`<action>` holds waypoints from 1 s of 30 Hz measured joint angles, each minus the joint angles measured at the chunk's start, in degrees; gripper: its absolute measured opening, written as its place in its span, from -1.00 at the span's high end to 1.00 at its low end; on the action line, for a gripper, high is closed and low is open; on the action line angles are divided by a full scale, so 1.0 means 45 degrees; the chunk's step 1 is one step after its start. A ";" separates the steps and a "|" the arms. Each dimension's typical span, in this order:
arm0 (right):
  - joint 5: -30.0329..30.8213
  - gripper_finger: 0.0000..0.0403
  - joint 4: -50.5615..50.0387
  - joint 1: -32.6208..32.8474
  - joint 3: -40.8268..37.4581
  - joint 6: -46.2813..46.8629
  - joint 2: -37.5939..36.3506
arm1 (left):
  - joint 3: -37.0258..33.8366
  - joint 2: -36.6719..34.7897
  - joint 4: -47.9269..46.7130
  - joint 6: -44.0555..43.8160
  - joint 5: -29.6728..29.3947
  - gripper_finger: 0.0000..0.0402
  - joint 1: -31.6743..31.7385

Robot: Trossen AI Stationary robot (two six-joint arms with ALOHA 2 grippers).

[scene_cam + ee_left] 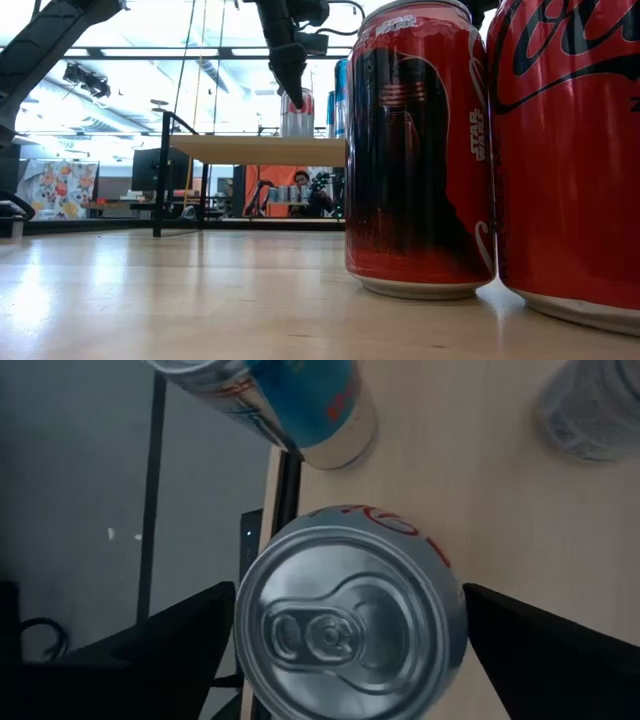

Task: Place canned beverage on shelf
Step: Put the left silver soda can on the shelf

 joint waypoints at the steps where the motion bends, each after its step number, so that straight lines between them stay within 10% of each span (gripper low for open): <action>1: 0.0002 -0.74 0.0000 0.0000 0.0000 0.0000 0.0000 | 0.0000 0.0000 0.0005 -0.0001 -0.0013 -0.97 -0.0019; 30: -0.0023 -0.74 0.0000 0.0000 0.0000 0.0005 0.0000 | 0.0243 -0.0170 -0.0084 0.1472 -0.1668 -0.95 -0.0471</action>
